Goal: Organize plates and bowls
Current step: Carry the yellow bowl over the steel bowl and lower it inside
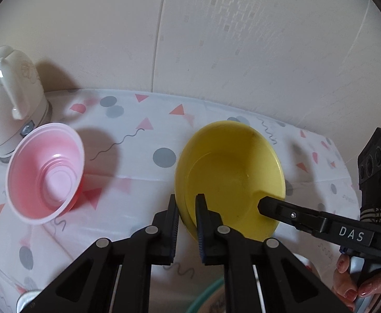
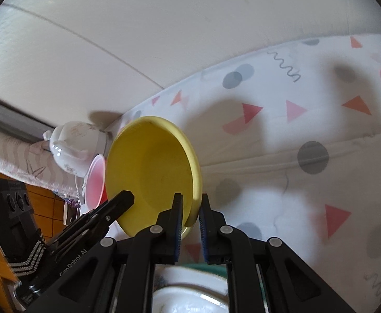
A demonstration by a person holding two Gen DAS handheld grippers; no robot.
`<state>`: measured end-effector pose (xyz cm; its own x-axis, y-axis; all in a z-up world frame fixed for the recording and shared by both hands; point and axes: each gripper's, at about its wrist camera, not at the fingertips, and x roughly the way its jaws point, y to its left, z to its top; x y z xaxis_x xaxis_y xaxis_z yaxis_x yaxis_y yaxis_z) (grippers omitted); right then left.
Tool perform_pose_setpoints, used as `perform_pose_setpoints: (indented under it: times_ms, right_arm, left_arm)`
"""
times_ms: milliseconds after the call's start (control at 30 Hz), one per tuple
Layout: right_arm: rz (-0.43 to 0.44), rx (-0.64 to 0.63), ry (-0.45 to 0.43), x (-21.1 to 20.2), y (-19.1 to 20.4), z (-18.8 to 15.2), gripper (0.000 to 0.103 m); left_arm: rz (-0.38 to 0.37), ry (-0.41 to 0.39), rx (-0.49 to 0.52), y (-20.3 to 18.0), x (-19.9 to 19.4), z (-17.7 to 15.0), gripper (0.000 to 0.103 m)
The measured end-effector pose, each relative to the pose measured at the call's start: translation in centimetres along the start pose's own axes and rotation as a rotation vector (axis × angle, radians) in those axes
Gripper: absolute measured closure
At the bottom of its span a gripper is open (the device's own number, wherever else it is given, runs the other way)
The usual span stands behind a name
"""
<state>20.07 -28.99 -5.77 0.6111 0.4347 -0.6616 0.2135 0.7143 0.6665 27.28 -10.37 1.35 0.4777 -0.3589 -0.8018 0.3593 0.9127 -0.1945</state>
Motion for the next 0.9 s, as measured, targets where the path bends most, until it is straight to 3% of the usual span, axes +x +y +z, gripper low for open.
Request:
perform_pose_setpoints:
  times_ms: [400, 900]
  right_arm:
    - [0.041, -0.116, -0.085, -3.8, 3.5, -5.5, 0.091]
    - [0.102, -0.231, -0.081, -4.3, 7.2, -11.6, 0.091]
  left_arm:
    - [-0.057, -0.104, -0.027, 1.4, -6.4, -4.7, 0.091]
    - [-0.054, -0.218, -0.073, 5.1, -11.7, -12.1, 0.090]
